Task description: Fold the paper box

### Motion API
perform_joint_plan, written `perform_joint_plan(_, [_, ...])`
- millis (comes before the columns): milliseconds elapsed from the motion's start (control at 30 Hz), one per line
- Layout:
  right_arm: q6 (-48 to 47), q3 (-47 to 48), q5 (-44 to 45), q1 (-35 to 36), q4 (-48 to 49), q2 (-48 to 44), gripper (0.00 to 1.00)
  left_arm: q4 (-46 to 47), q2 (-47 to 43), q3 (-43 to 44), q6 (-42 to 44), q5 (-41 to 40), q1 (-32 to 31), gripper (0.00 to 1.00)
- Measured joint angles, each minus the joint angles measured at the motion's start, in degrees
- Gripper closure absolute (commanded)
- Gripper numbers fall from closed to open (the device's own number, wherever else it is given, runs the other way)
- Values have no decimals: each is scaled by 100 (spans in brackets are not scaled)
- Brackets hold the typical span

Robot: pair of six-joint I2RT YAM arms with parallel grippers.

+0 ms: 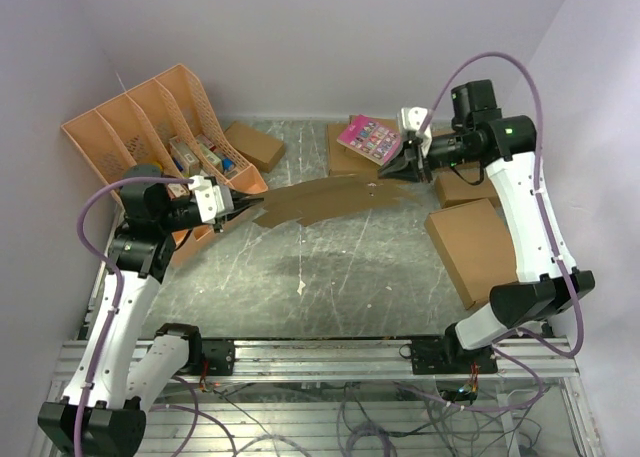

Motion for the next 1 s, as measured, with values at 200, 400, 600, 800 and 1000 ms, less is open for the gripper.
perform_joint_plan(200, [-160, -367, 114, 393, 96, -162, 77, -101, 98, 90, 197, 170, -11, 93])
perform_joint_plan(400, [-236, -389, 24, 501, 133, -203, 66, -92, 66, 90, 179, 245, -13, 93])
perform_joint_plan(600, [-227, -634, -83, 619, 160, -203, 61, -61, 31, 87, 120, 264, -13, 93])
perform_joint_plan(800, [-17, -846, -109, 713, 396, -223, 61, 221, 28, 70, -136, 293, -13, 93])
perform_joint_plan(1000, [450, -1123, -168, 734, 966, -332, 68, 407, 7, 42, -339, 328, -13, 93])
